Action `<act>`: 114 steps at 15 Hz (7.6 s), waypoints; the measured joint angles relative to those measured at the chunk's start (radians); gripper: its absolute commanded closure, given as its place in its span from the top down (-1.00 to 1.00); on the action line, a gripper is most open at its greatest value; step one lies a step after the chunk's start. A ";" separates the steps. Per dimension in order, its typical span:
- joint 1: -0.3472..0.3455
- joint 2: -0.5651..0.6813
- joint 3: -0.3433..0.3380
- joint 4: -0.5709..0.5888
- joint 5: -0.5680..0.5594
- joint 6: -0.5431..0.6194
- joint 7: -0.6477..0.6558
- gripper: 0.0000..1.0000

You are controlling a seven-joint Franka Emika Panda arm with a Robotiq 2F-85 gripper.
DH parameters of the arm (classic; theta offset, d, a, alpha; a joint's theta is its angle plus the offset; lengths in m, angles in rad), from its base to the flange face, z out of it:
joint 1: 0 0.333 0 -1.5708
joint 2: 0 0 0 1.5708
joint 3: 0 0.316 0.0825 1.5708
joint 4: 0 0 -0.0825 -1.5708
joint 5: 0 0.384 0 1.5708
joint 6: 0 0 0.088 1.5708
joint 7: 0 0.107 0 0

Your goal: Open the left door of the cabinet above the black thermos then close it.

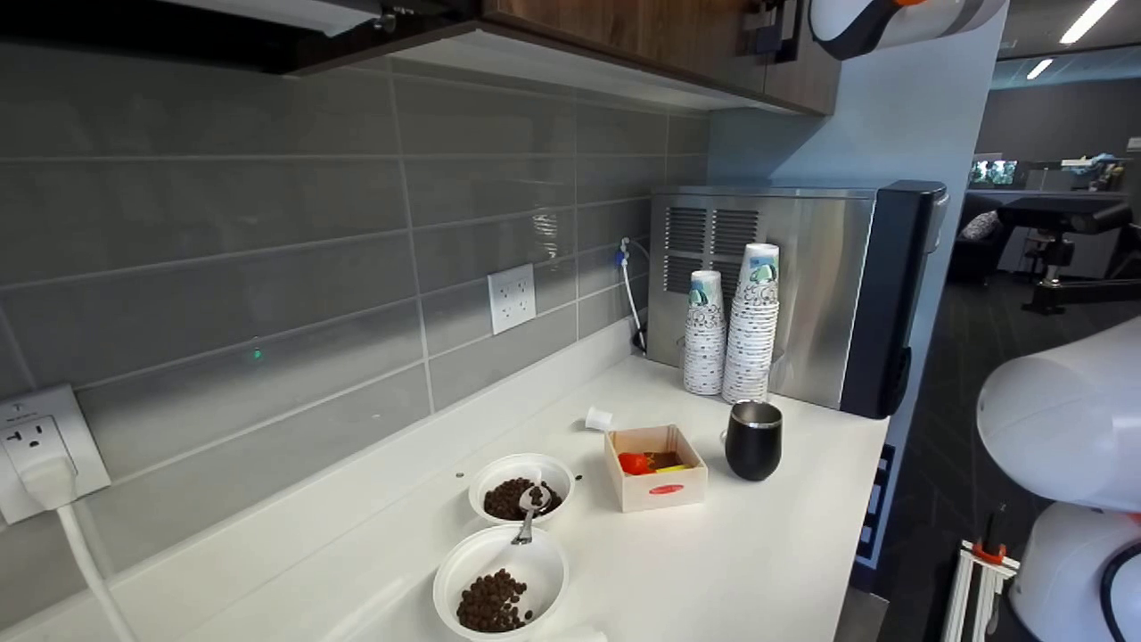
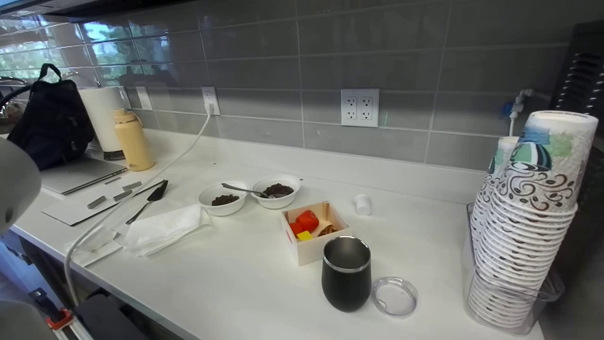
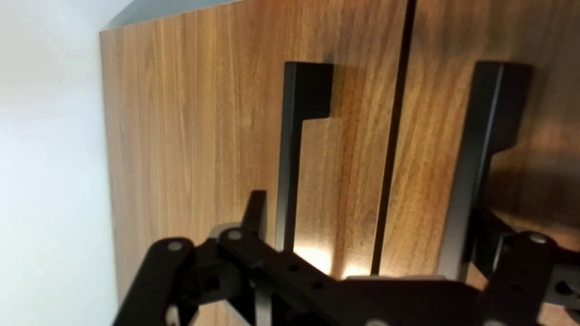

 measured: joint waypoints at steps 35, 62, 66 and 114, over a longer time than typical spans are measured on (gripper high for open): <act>0.028 -0.349 -0.214 -0.205 -0.020 -0.130 -0.160 1.00; 0.028 -0.498 -0.283 -0.268 -0.052 -0.191 -0.212 1.00; 0.028 -0.498 -0.284 -0.268 -0.052 -0.191 -0.212 1.00; 0.515 -0.202 -0.276 0.043 -0.045 -0.505 -0.247 1.00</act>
